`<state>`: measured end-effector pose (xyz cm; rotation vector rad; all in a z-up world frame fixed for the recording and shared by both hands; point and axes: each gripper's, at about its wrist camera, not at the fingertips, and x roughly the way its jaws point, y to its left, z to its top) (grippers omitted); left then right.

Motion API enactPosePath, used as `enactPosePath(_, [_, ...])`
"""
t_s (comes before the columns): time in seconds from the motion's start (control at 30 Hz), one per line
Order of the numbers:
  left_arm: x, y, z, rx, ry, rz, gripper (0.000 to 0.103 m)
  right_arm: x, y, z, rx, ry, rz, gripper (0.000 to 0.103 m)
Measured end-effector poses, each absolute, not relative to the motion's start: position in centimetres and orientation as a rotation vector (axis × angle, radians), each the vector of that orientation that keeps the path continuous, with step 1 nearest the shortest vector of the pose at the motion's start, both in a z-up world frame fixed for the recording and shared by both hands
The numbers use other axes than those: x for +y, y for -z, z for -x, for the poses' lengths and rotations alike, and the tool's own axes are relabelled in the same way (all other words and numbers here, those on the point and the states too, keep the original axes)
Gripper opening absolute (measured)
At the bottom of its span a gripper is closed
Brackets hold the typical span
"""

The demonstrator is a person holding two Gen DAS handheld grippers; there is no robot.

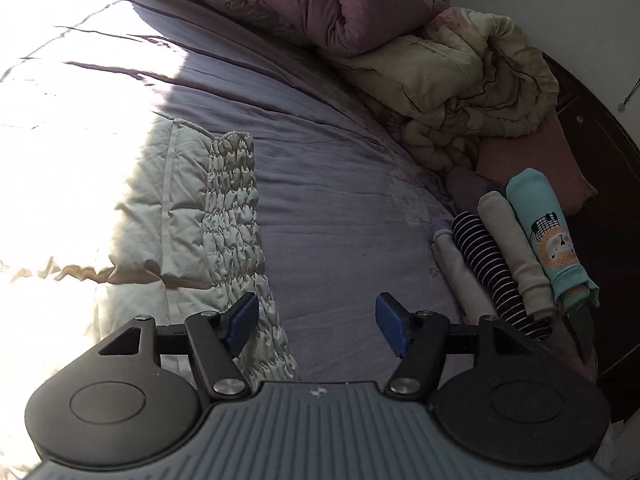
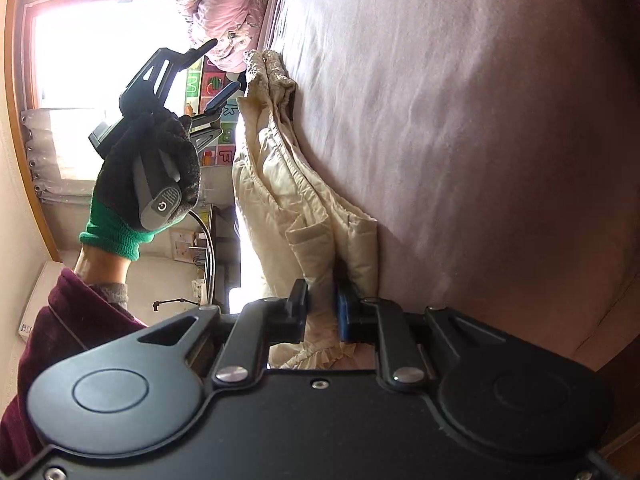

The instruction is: Fold clothes

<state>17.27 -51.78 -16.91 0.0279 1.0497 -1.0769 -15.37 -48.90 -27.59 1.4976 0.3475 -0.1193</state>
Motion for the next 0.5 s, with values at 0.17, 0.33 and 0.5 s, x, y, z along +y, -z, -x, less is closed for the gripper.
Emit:
enactPosePath(0.17, [-48.8,16.3,-16.3,1.032,1.106,0.077,0.064,-49.4,27.0,15.0,0.372,0.132,-1.441,0.017])
enactPosePath(0.33, [-39.6,13.8,-15.1,0.882,1.164,0.216,0.064,-49.7,24.4,16.7,0.343,0.142,-1.389,0.041])
enactPosePath(0.5, [-31.8,14.1,-8.2,0.485,1.035,-0.206,0.064,-50.7,20.9,17.6,0.264,0.15,-1.153,0.041])
